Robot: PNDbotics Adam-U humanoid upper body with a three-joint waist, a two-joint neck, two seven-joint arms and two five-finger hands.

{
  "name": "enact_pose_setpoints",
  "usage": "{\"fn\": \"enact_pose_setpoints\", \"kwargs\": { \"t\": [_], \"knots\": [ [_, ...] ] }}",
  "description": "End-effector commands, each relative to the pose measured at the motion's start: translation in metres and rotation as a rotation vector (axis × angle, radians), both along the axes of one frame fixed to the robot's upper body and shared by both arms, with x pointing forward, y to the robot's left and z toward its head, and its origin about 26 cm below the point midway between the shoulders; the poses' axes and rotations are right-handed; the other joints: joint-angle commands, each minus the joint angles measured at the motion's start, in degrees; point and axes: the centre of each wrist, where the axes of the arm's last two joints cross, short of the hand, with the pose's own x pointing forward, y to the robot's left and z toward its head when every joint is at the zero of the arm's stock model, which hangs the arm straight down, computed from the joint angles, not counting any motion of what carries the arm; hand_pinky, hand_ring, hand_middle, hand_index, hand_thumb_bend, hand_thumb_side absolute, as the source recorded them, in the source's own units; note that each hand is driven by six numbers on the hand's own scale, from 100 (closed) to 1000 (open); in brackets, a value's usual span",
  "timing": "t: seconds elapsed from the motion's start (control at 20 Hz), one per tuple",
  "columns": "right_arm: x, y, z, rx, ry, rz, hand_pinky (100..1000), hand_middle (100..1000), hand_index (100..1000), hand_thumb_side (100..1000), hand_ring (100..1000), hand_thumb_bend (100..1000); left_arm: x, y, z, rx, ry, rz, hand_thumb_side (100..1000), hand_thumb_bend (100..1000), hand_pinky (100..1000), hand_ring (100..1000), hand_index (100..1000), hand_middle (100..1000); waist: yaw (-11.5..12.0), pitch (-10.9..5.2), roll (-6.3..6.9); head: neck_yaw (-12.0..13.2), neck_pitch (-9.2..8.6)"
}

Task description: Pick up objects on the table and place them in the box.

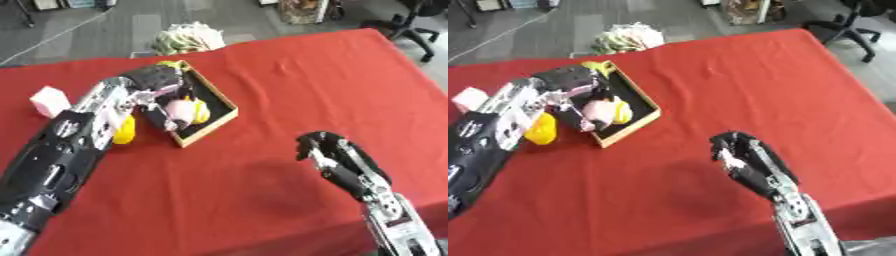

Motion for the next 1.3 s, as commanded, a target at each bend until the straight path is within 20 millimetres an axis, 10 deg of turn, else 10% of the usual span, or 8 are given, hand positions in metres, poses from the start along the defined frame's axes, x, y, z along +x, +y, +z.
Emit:
{"fn": "enact_pose_setpoints", "kwargs": {
  "t": [0.05, 0.9, 1.3],
  "knots": [
    [0.002, 0.001, 0.008, 0.002, -0.027, 0.008, 691, 558, 697, 488, 573, 100, 0.003, 0.000, 0.010, -0.008, -0.033, -0.011, 100, 550, 778, 652, 768, 605, -0.01, -1.03, -0.35, 0.12, 0.23],
    [0.002, -0.004, 0.008, -0.006, -0.028, -0.009, 691, 558, 697, 482, 574, 100, -0.021, 0.046, 0.085, -0.225, -0.068, 0.004, 174, 624, 772, 627, 775, 582, 1.65, -1.22, 0.00, -1.16, 0.23],
    [0.002, -0.006, 0.007, -0.014, -0.028, -0.014, 692, 558, 698, 480, 574, 100, -0.016, 0.102, 0.057, 0.096, 0.253, 0.177, 100, 567, 789, 688, 810, 641, 2.45, -1.52, 0.41, -1.84, 0.23]
  ]
}}
